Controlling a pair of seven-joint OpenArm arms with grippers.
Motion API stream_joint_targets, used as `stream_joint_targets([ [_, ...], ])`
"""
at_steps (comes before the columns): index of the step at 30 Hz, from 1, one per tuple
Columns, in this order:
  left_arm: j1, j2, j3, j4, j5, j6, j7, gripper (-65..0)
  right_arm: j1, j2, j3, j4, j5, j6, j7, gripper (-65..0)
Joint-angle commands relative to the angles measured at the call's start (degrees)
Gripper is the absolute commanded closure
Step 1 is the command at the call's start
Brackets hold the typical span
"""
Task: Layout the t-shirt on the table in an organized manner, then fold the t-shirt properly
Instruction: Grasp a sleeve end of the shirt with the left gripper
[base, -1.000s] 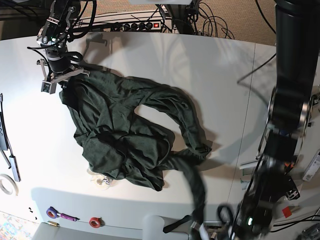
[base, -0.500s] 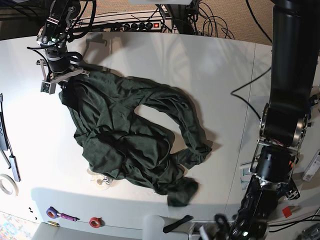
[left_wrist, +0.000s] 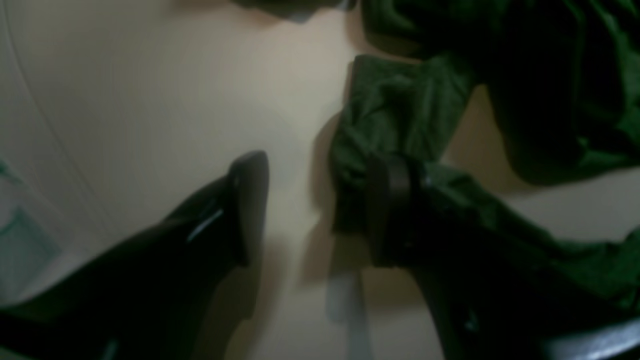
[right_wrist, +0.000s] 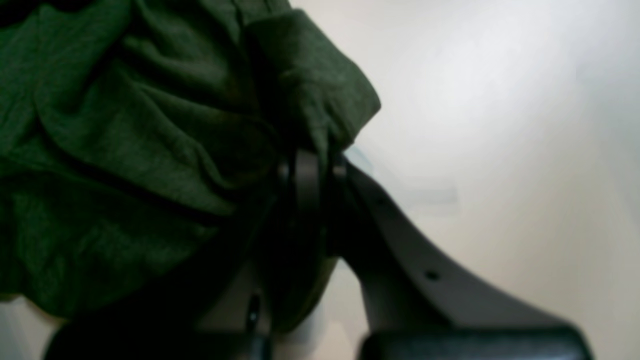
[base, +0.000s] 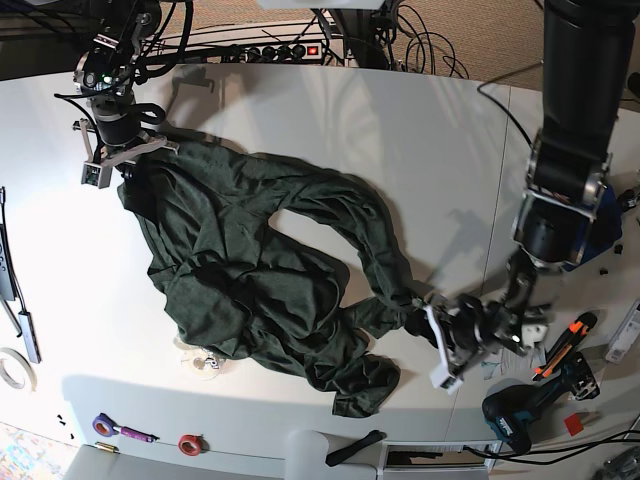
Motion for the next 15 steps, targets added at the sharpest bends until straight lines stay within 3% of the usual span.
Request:
stream_joint_targets([
  [1, -2.2, 0.2, -0.4, 1.1, 0.9, 0.7, -2.8, -32.5, 0.3, 0.5, 0.2, 1.1, 0.4, 0.0, 1.4, 0.0],
  [8, -2.0, 5.6, -0.4, 1.1, 10.9, 8.2, -7.0, -32.5, 0.3, 0.5, 0.2, 1.1, 0.4, 0.0, 0.9, 0.0],
  [12, -1.9, 8.0, -0.4, 0.8, 17.2, 9.7, -7.4, -32.5, 0.3, 0.5, 0.2, 1.1, 0.4, 0.0, 0.7, 0.0],
  [15, -1.7, 8.2, -0.4, 0.8, 17.7, 10.1, -7.4, -32.5, 0.3, 0.5, 0.2, 1.1, 0.4, 0.0, 0.7, 0.0],
])
